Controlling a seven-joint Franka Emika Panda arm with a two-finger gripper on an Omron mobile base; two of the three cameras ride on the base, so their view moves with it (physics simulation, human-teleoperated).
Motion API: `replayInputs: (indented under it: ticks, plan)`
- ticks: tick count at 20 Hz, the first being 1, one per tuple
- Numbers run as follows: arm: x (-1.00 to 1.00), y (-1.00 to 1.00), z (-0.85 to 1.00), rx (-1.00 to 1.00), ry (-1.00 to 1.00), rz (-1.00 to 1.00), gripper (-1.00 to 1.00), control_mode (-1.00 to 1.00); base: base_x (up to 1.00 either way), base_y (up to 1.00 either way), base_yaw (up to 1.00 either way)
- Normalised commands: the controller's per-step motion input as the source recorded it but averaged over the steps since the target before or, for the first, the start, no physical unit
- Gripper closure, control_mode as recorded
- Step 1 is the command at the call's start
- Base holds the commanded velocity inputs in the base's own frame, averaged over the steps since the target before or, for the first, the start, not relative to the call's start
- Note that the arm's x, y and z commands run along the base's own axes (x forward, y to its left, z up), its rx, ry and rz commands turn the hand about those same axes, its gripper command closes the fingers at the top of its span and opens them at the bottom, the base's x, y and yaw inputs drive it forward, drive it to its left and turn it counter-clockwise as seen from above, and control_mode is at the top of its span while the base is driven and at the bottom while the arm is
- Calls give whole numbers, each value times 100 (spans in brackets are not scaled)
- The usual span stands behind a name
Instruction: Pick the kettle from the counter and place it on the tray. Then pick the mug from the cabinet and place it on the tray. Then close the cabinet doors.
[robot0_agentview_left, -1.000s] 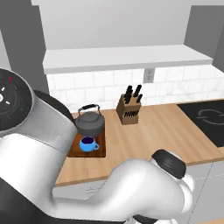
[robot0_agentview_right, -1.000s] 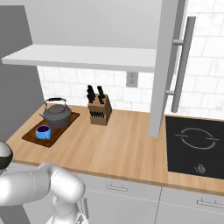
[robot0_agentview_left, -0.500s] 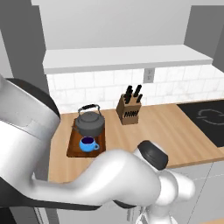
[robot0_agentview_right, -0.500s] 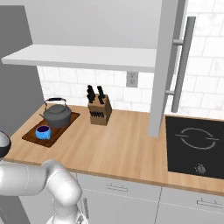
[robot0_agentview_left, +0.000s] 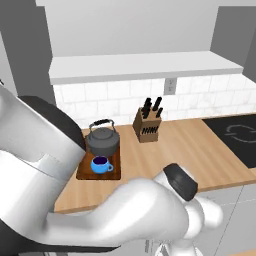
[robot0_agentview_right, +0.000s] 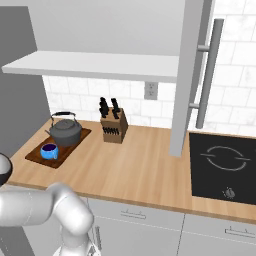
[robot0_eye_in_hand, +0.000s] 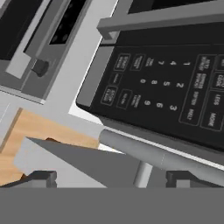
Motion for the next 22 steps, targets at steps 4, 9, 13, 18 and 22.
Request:
replayInputs:
  ticks: [4, 9, 13, 18, 22]
  plan:
    - [38, -45, 0, 0, -5, -8, -100, -100, 0, 0, 0]
    - [6, -6, -2, 4, -3, -1, -100, -100, 0, 0, 0]
    - [40, -27, -5, 1, 0, -1, -100, -100, 0, 0, 0]
    - [56, -41, 0, 0, 0, -9, -100, -100, 0, 0, 0]
    - [52, -51, 0, -1, 0, -19, -100, -100, 0, 0, 0]
